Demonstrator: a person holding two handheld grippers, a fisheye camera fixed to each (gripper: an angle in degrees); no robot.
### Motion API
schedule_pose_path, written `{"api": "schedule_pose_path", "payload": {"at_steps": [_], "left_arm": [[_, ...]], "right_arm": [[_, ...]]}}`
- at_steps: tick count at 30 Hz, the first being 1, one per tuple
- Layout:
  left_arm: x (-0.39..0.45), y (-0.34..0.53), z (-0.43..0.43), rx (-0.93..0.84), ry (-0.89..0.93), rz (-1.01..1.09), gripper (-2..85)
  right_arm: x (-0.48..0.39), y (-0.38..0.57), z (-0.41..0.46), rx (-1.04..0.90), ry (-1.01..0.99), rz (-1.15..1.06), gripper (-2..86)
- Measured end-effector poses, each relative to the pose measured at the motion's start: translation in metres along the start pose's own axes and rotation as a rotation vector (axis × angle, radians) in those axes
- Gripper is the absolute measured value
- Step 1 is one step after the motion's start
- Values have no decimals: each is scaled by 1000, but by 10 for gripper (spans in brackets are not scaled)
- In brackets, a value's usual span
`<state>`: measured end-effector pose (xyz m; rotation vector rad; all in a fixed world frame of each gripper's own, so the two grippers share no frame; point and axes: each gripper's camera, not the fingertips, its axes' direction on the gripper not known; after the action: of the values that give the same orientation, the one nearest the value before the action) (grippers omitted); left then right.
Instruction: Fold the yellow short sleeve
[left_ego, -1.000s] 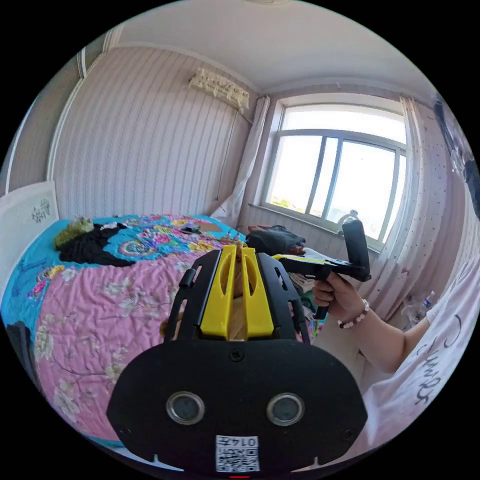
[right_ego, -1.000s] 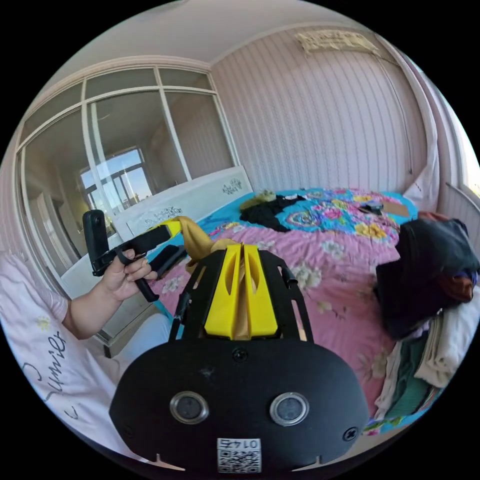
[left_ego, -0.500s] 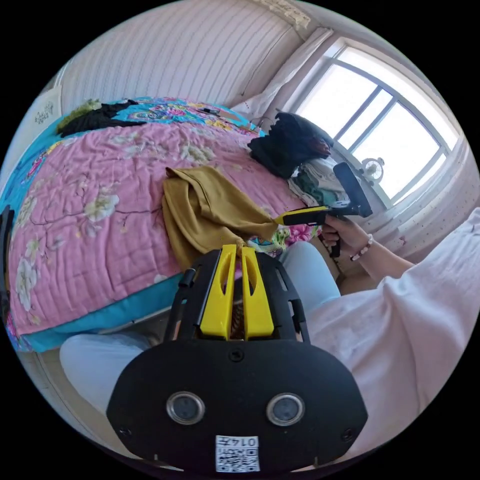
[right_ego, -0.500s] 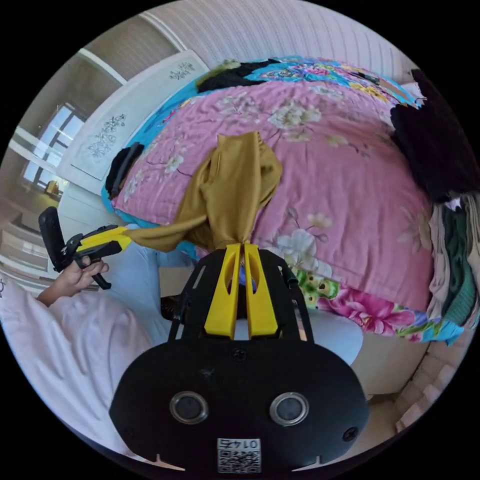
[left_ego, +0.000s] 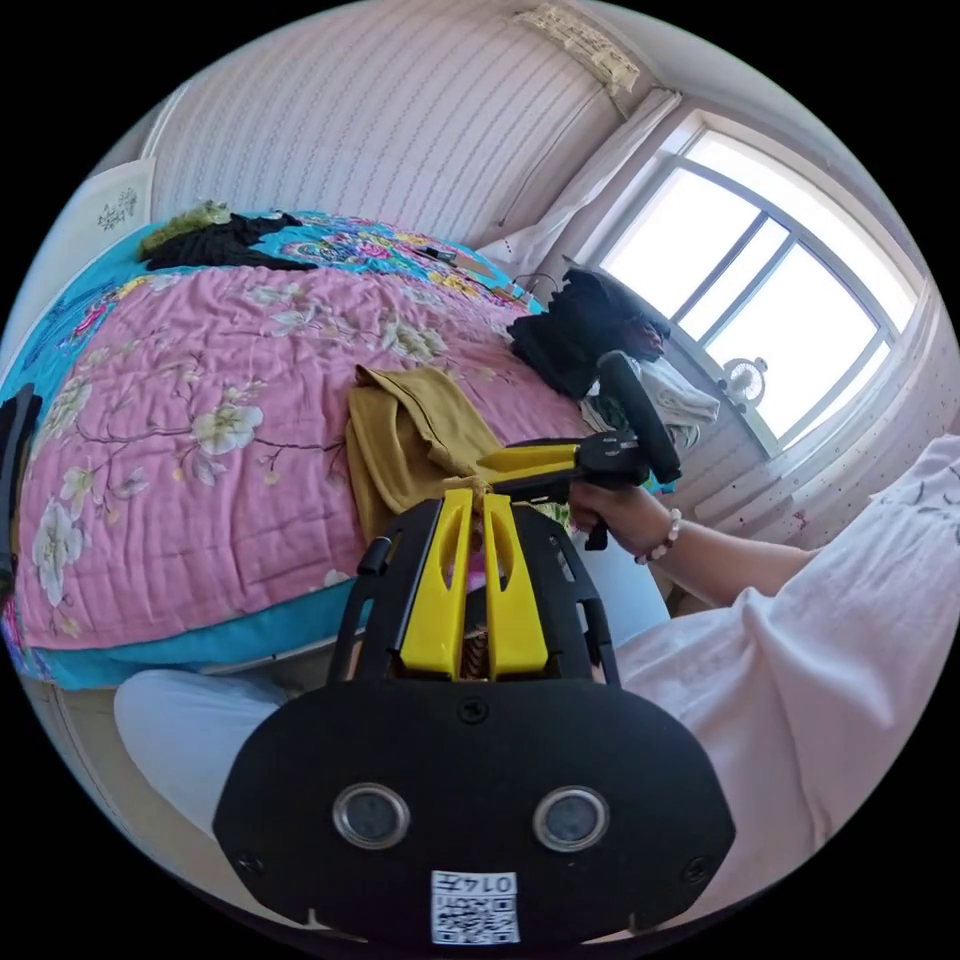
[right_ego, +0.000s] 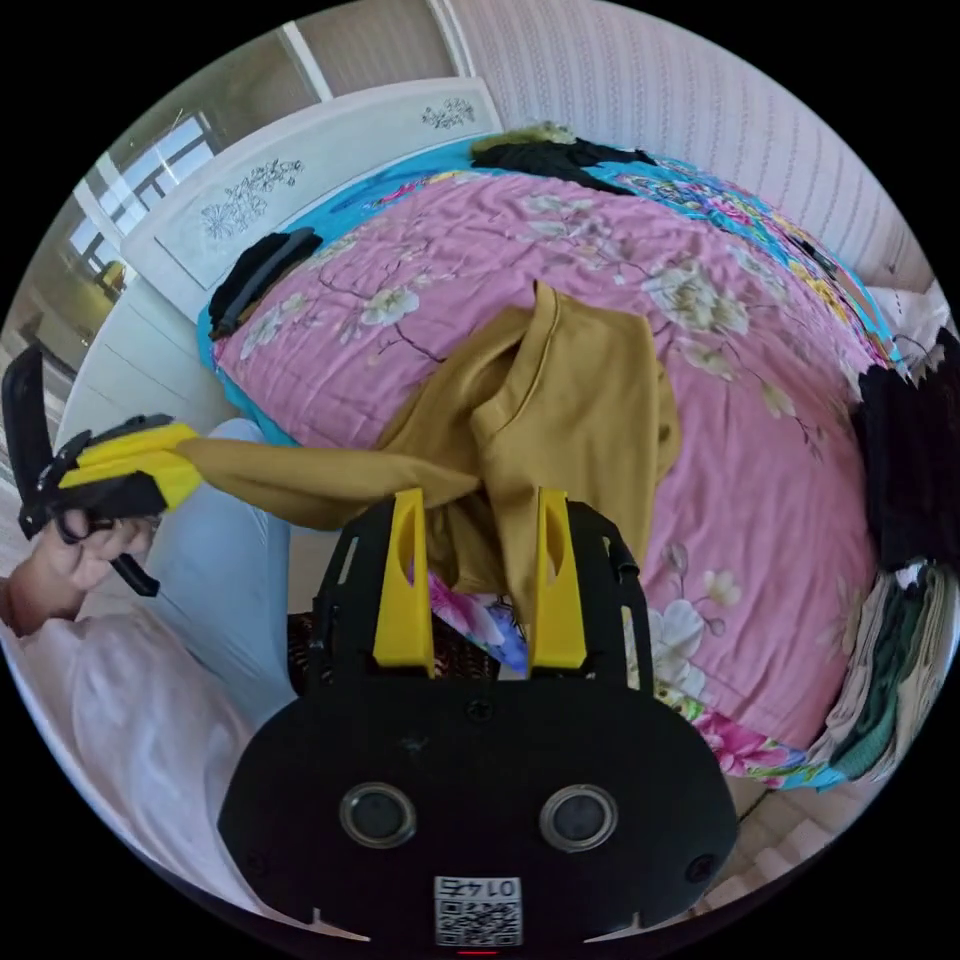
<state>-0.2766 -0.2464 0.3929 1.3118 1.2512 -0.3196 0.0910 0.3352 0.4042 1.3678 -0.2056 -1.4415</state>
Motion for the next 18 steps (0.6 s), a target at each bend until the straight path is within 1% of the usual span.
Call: {"api": "schedule_pose_path", "payload": {"at_steps": [1, 2, 3, 5, 10, 12, 15, 17, 18], "left_arm": [[-3, -2, -9, 14, -8, -9, -9], [-9, -5, -27, 46, -27, -29, -9], [-16, -8, -46, 84, -38, -49, -9], [-28, -13, -77, 142, -61, -87, -9], [-49, -23, -159, 305, -98, -158, -9], [-51, -27, -194, 365, -105, -157, -9], [-43, -34, -237, 443, -133, -129, -9], [-36, -43, -262, 495, -159, -86, -9], [-32, -53, -280, 520, -202, -48, -9]], "right_arm": [[0, -2, 7, -19, 21, -10, 113], [3, -4, 22, -60, 76, -12, 56], [11, -3, 31, -91, 115, 3, 21], [27, 3, 27, -101, 149, 47, 5], [84, 35, -36, 64, 143, 155, -2], [111, 45, -79, 159, 146, 186, -1], [135, 36, -133, 248, 129, 155, 0], [143, 17, -161, 286, 170, 103, 0], [146, -2, -178, 306, 197, 67, 0]]}}
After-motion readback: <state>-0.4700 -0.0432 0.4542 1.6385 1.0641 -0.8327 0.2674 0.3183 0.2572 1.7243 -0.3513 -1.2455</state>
